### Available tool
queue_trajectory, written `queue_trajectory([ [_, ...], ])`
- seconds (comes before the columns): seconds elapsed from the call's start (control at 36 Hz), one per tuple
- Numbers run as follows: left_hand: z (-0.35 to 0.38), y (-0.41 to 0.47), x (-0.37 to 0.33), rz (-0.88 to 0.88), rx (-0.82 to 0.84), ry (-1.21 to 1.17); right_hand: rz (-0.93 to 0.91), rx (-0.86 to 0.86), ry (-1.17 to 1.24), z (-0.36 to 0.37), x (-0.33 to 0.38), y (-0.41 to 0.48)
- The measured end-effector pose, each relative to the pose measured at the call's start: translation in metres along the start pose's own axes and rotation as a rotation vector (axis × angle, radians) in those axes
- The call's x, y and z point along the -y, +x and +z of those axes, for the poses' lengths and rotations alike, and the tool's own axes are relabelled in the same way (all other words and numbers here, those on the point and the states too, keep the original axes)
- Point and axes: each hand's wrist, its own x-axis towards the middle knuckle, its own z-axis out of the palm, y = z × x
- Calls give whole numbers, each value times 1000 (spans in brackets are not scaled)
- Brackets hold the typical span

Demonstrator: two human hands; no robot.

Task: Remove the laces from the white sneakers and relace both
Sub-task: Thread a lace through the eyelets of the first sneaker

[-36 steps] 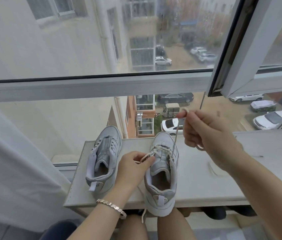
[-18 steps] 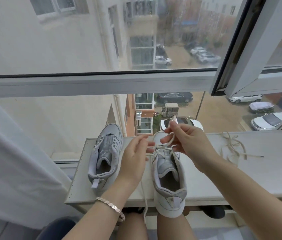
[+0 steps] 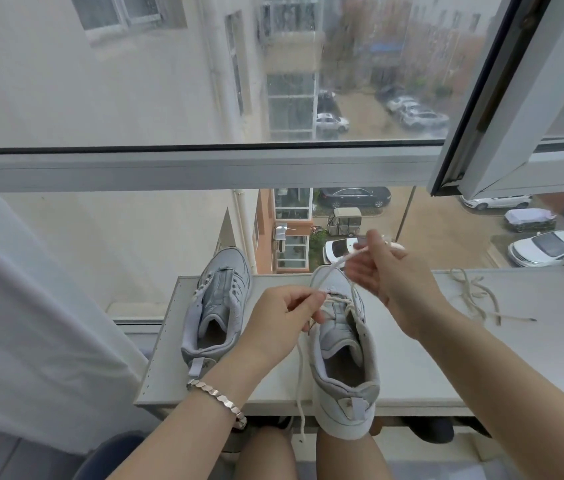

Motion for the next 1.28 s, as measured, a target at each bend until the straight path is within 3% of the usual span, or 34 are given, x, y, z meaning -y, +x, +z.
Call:
queue_trajectory([
  [0.08, 1, 0, -5, 33, 21, 134, 193, 224, -401, 3, -10, -10],
  [0.14, 3, 1, -7, 82, 2, 263, 215, 314, -421, 6, -17, -17],
  [0.28, 4, 0, -9, 135, -11, 266, 155, 251, -107, 4, -25, -18],
  [0.42, 11, -6, 4, 34, -280, 391, 65, 116, -112, -2, -27, -9],
  [0.5, 21, -13, 17, -30, -268, 534, 48, 77, -97, -4, -30, -2],
  [0.69, 34, -19, 31, -70, -353, 411, -8, 198, -366, -2, -35, 2],
  [0.86, 35, -20, 38, -45, -415, 290, 49, 191, -244, -3, -30, 6],
  [1.08, 29, -16, 39, 0, -397, 359, 5, 162, -294, -9, -33, 5],
  [1.19, 34, -18, 40, 17, -447, 365, -72, 133, -520, -11, -39, 5],
  [1.28, 37, -20, 40, 26, -477, 353, -67, 164, -558, -10, -40, 7],
])
